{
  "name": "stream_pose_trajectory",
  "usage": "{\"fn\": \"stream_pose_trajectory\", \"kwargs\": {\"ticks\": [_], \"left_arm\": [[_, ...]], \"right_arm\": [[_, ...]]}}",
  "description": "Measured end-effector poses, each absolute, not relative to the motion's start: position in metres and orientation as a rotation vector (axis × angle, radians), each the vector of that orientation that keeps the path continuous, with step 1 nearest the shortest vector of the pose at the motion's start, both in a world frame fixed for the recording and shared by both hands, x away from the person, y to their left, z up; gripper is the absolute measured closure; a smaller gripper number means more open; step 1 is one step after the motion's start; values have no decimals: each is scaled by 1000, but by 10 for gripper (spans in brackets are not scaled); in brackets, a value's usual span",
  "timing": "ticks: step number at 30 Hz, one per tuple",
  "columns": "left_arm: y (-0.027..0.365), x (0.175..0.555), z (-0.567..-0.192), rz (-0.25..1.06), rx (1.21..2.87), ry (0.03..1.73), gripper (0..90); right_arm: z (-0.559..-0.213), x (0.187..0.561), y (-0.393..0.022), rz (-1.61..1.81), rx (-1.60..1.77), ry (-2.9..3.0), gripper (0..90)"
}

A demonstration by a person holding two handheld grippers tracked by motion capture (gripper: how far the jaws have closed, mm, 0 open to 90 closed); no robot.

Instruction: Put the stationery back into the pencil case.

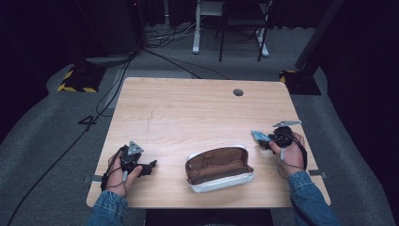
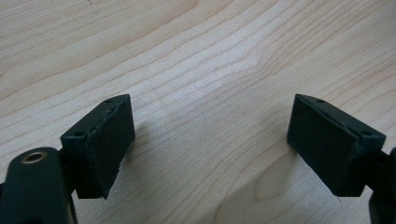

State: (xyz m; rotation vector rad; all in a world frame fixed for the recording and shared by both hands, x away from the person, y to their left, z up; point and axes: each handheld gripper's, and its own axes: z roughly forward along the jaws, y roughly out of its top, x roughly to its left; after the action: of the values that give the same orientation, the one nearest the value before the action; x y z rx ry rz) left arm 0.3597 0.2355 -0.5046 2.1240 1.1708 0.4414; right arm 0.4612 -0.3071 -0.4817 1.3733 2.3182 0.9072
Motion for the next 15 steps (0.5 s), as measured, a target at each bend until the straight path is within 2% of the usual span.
{"fn": "stream_pose_trajectory", "kwargs": {"ticks": [15], "left_arm": [[236,360,-505,441,2125,1170,151]], "right_arm": [[-458,451,-310,992,1395,2299,395]]}}
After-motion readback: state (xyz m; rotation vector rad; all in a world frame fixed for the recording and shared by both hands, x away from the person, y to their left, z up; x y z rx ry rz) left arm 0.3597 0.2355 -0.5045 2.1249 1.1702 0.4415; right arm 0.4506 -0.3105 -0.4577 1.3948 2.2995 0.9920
